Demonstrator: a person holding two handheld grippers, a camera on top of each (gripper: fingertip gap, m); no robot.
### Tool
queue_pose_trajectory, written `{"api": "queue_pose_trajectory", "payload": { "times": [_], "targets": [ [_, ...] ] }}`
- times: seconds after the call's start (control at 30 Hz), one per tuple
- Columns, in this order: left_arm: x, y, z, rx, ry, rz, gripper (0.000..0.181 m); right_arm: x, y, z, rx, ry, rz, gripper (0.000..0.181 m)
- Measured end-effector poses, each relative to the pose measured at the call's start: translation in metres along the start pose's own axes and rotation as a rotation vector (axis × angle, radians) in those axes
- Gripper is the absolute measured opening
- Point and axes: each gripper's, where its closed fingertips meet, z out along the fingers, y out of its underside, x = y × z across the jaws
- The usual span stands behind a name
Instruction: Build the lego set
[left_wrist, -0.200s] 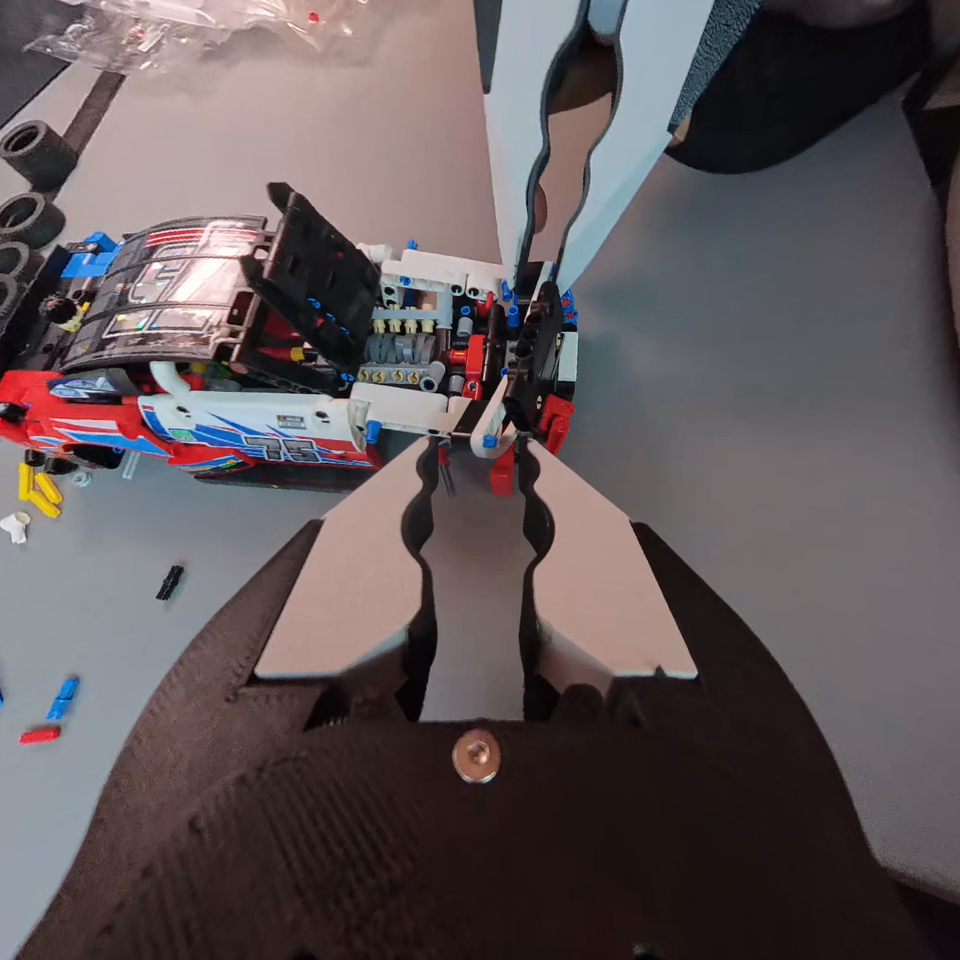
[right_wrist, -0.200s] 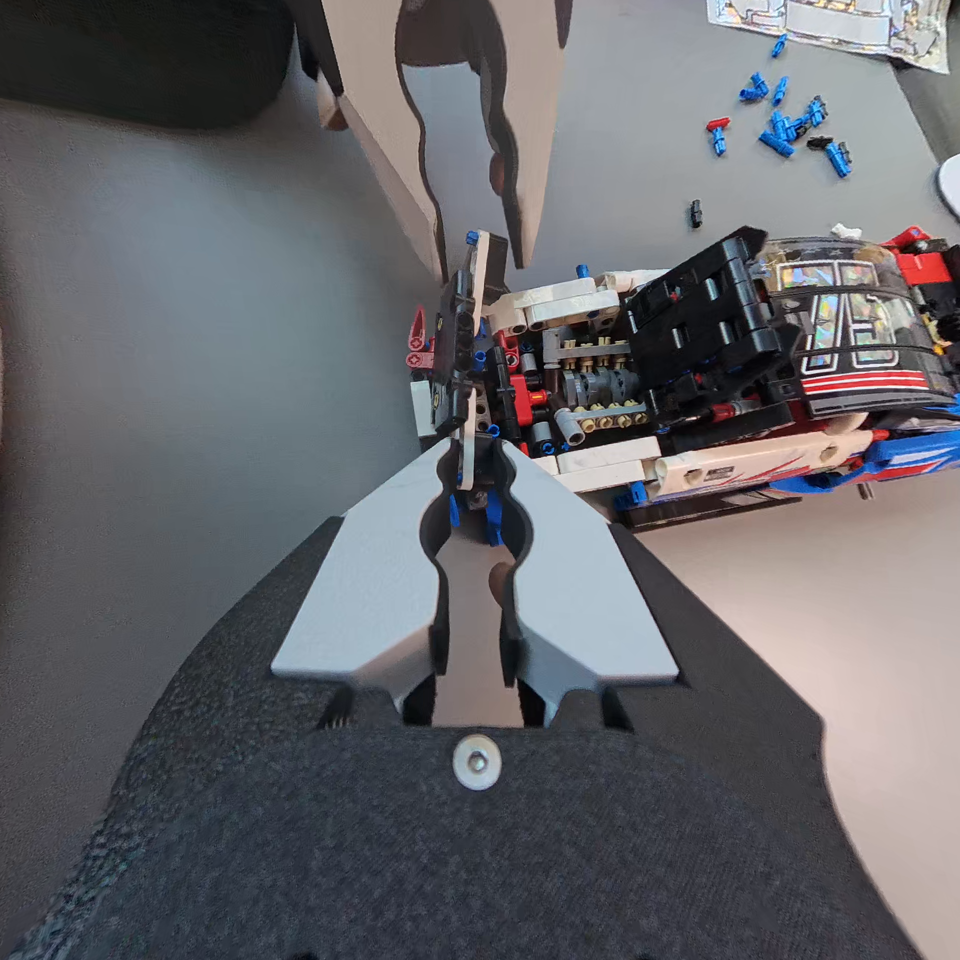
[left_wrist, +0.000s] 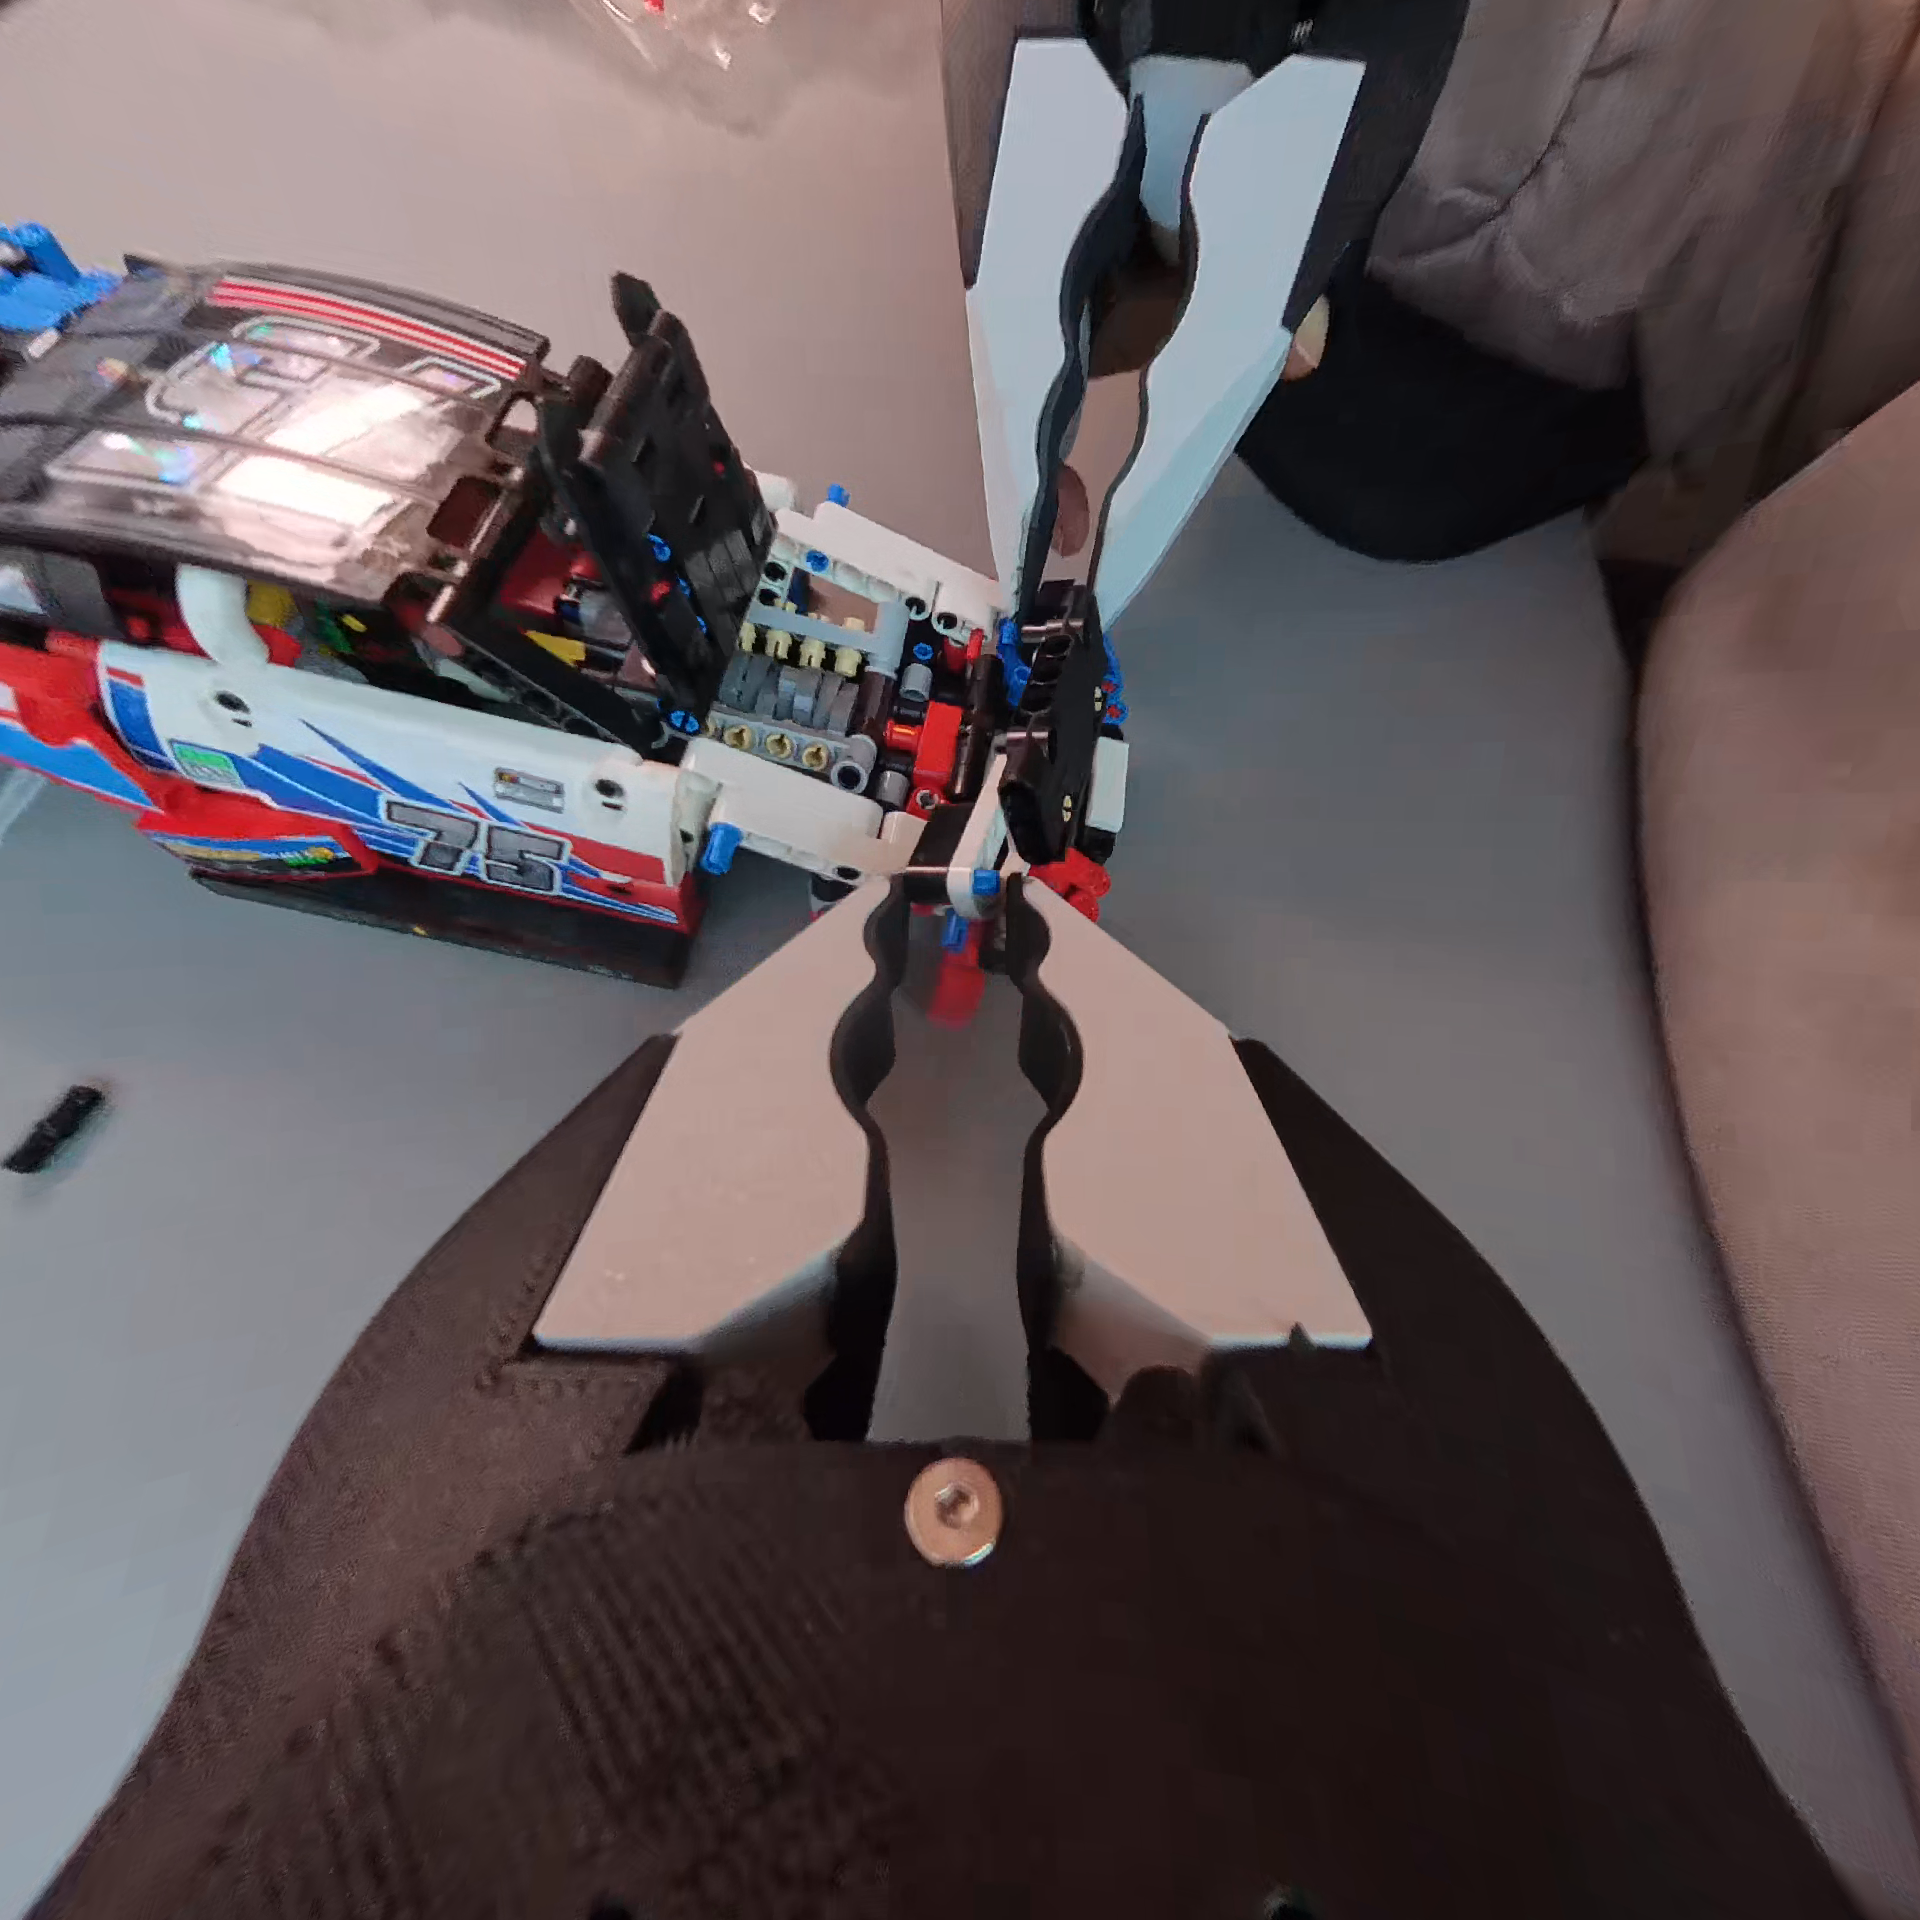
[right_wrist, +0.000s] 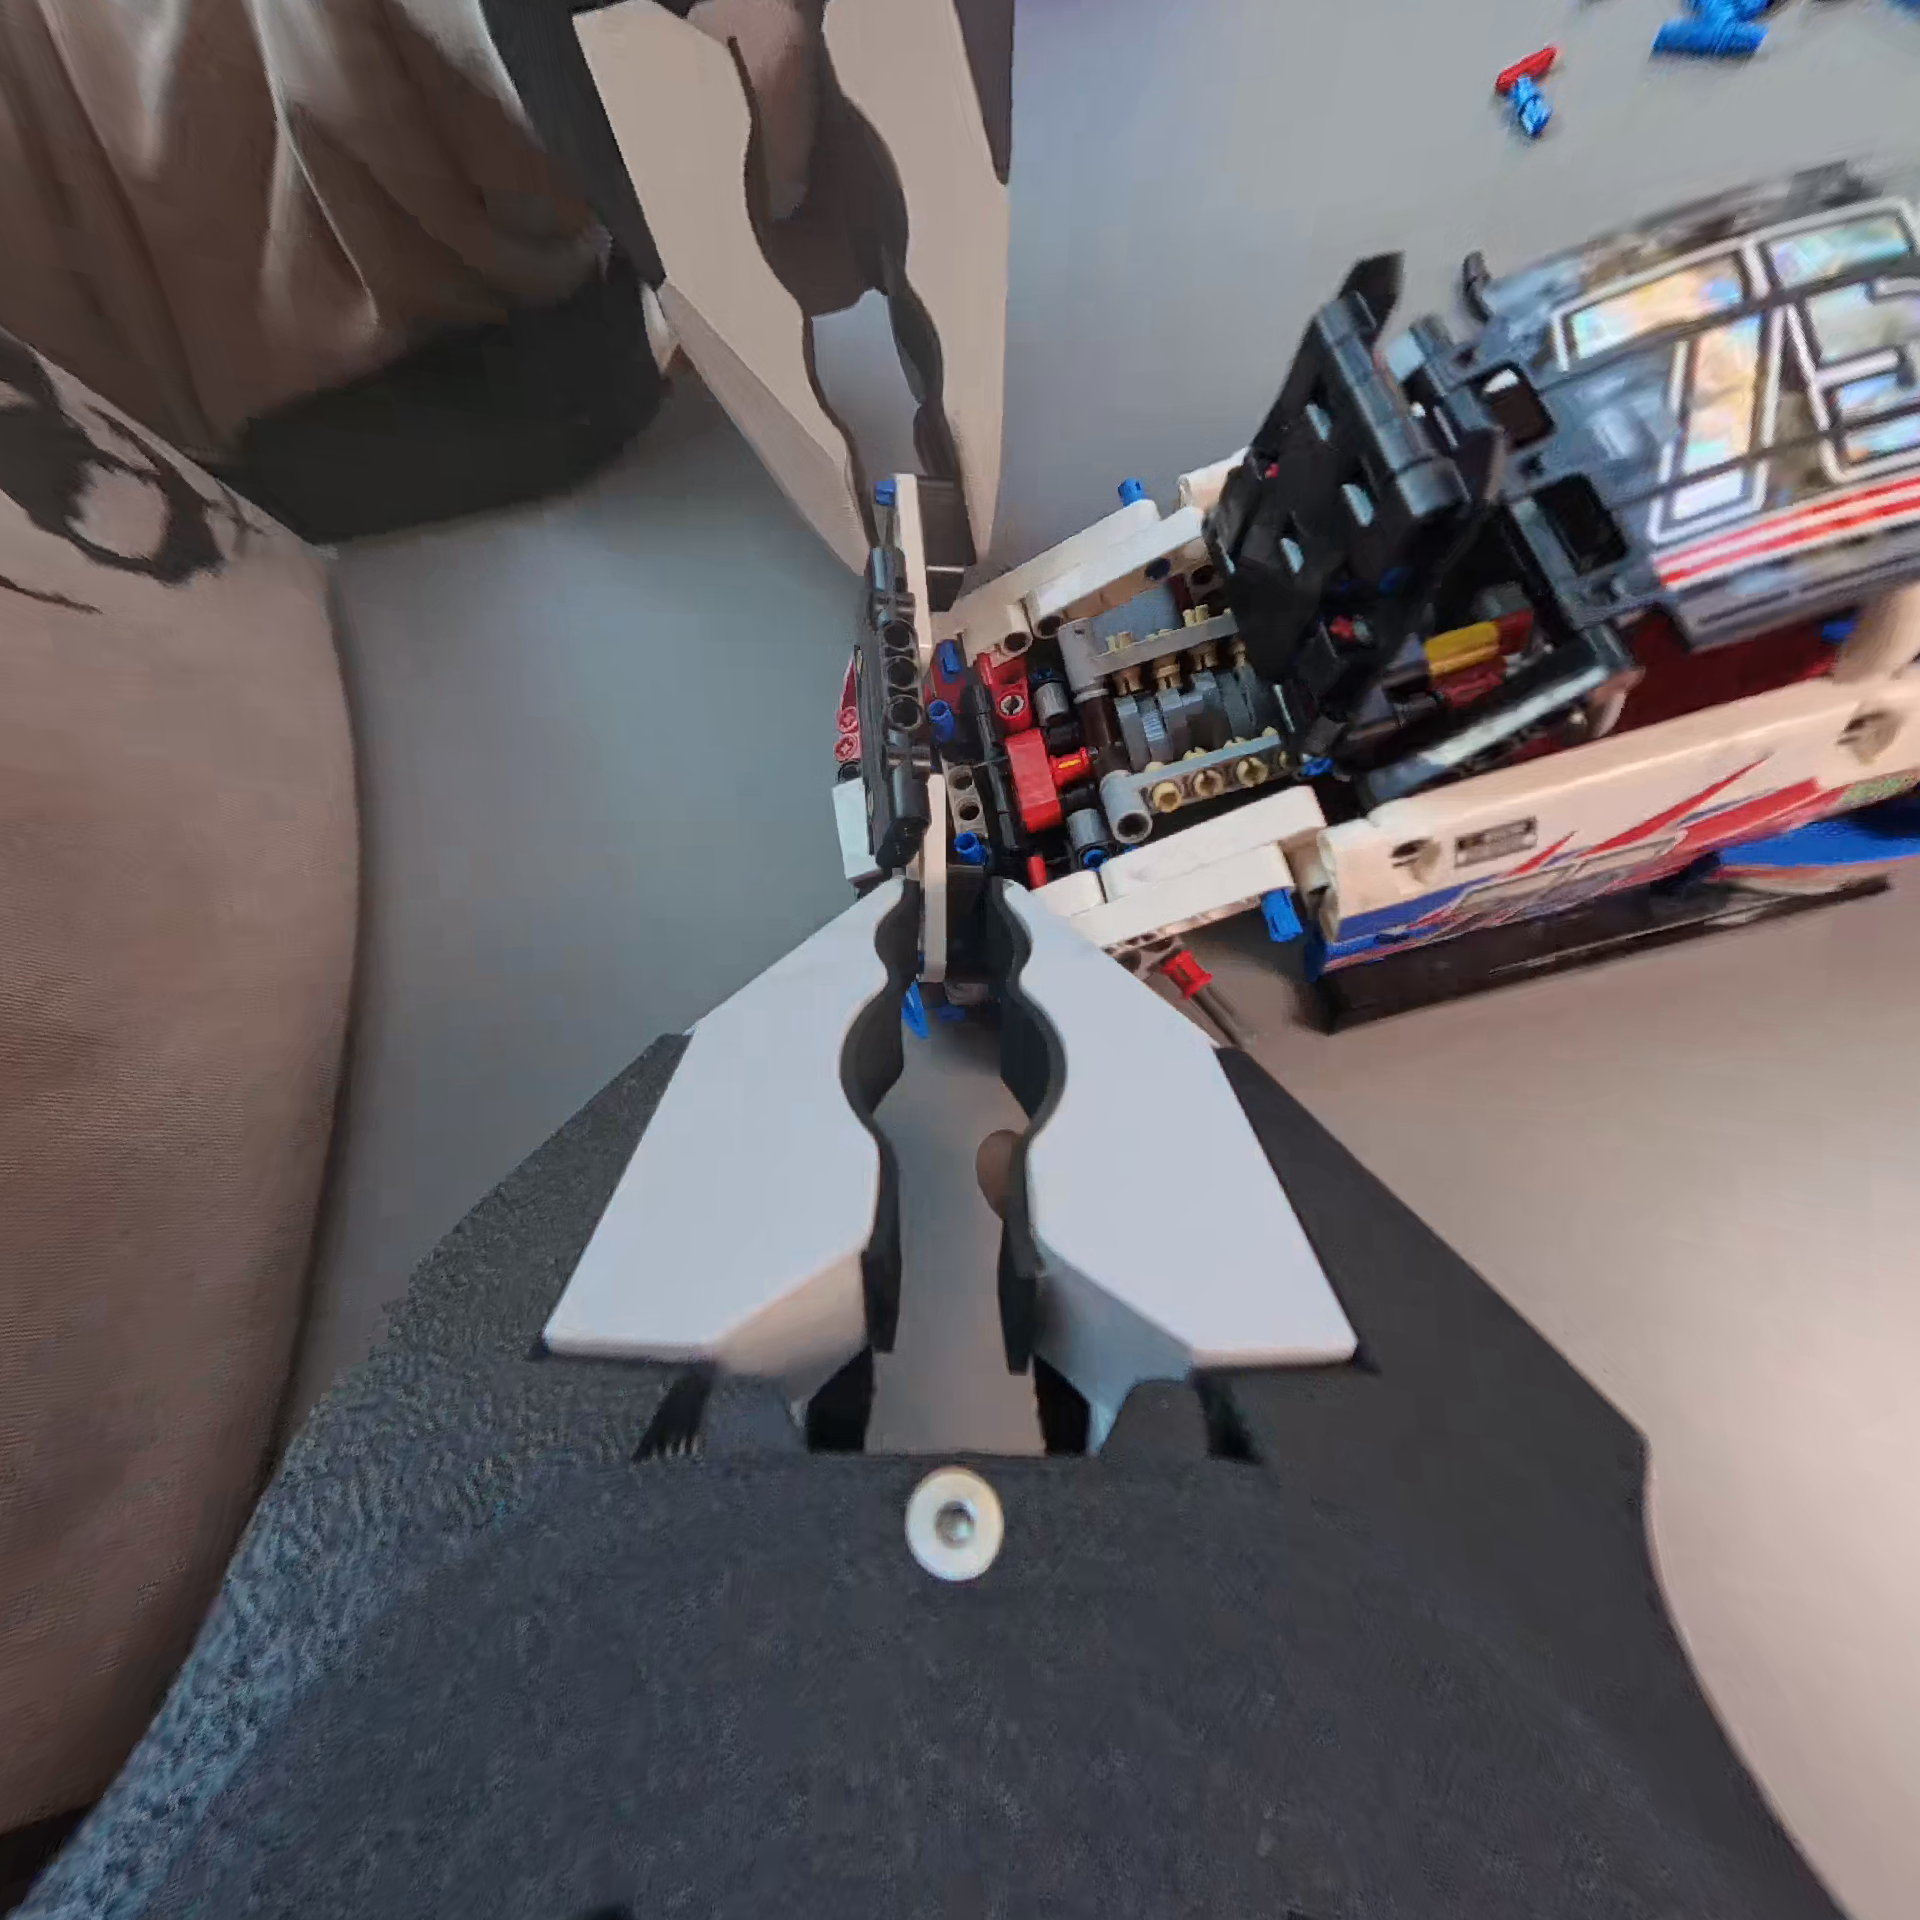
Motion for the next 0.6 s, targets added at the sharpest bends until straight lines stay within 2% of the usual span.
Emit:
{"api": "queue_pose_trajectory", "payload": {
  "times": [0.13, 0.2, 0.3, 0.37, 0.47, 0.6],
  "targets": [
    [0.002, -0.008, -0.004, 0.081, 0.102, -0.342, 0.014, 0.005, -0.007, -0.006, 0.071, -0.155, 0.242, 0.009],
    [0.003, -0.005, -0.003, 0.090, 0.135, -0.455, 0.014, 0.011, -0.003, -0.005, 0.071, -0.115, 0.231, 0.011],
    [0.006, 0.000, -0.001, 0.099, 0.177, -0.563, 0.014, 0.012, -0.001, -0.007, 0.074, -0.023, 0.079, 0.015],
    [0.007, 0.001, 0.000, 0.100, 0.183, -0.595, 0.014, 0.012, -0.001, -0.011, 0.065, 0.074, -0.088, 0.021],
    [0.008, 0.001, 0.001, 0.107, 0.197, -0.633, 0.014, -0.003, -0.007, -0.012, 0.071, 0.165, -0.302, 0.031],
    [0.009, 0.000, 0.002, 0.121, 0.205, -0.671, 0.014, -0.016, -0.009, 0.002, 0.043, 0.249, -0.393, 0.042]
  ]
}}
